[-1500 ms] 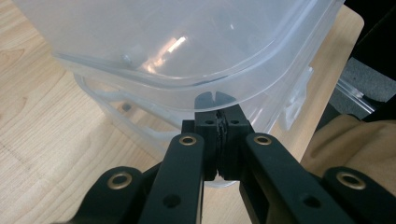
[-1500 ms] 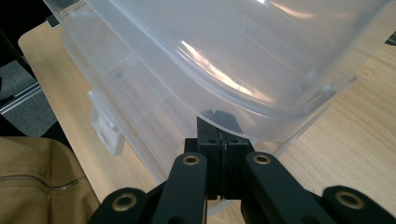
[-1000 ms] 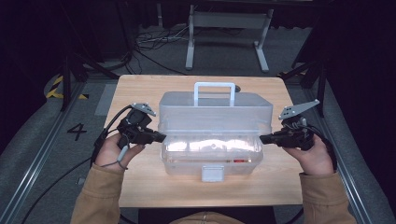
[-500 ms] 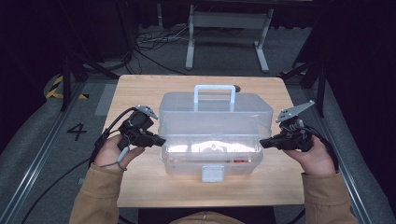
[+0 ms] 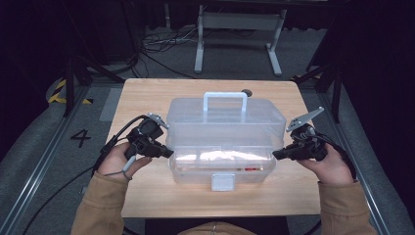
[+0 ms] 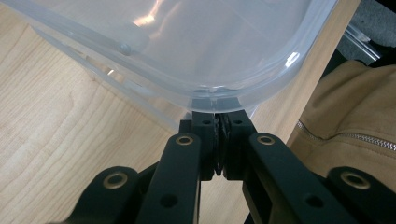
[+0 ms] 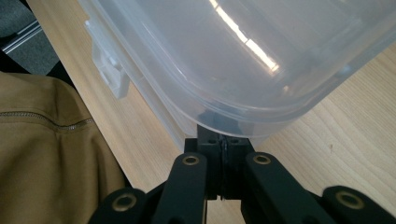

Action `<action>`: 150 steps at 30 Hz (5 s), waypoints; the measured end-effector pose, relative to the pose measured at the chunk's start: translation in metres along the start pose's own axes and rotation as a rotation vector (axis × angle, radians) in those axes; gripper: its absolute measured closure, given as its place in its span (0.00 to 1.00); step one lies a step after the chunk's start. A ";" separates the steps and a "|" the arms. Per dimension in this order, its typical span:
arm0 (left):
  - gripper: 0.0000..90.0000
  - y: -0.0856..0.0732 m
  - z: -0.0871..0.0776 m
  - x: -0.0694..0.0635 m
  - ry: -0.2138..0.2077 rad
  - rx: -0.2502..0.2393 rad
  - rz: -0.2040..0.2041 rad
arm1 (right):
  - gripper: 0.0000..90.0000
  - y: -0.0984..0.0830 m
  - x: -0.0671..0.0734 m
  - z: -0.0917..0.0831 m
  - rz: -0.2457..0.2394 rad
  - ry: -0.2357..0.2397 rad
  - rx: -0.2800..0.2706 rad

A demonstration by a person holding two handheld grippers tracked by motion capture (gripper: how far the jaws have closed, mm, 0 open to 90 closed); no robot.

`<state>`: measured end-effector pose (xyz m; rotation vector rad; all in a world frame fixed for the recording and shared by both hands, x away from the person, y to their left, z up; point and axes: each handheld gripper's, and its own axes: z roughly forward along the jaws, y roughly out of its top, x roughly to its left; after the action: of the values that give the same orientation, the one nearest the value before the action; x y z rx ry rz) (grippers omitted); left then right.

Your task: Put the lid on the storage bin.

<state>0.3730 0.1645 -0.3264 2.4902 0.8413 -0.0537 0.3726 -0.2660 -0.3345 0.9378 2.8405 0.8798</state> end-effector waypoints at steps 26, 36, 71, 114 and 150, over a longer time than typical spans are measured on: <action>0.96 -0.002 0.006 -0.001 0.006 0.078 0.023 | 0.98 -0.005 -0.002 0.003 -0.004 0.022 0.068; 0.94 -0.002 0.011 0.000 -0.013 0.122 0.025 | 0.97 -0.006 -0.003 0.007 -0.011 0.036 0.098; 0.95 -0.003 0.024 0.001 -0.027 0.215 0.026 | 0.97 -0.008 -0.005 0.022 -0.018 0.061 0.200; 0.78 -0.034 -0.008 0.034 0.009 0.008 -0.177 | 0.66 -0.017 -0.028 -0.003 0.046 0.034 0.068; 0.71 -0.073 0.023 0.094 0.224 -0.299 -0.378 | 0.56 -0.068 -0.116 0.026 0.313 -0.265 -0.275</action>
<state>0.4096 0.2554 -0.3979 2.0567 1.3023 0.2097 0.4357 -0.3616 -0.4090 1.3617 2.3173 1.0468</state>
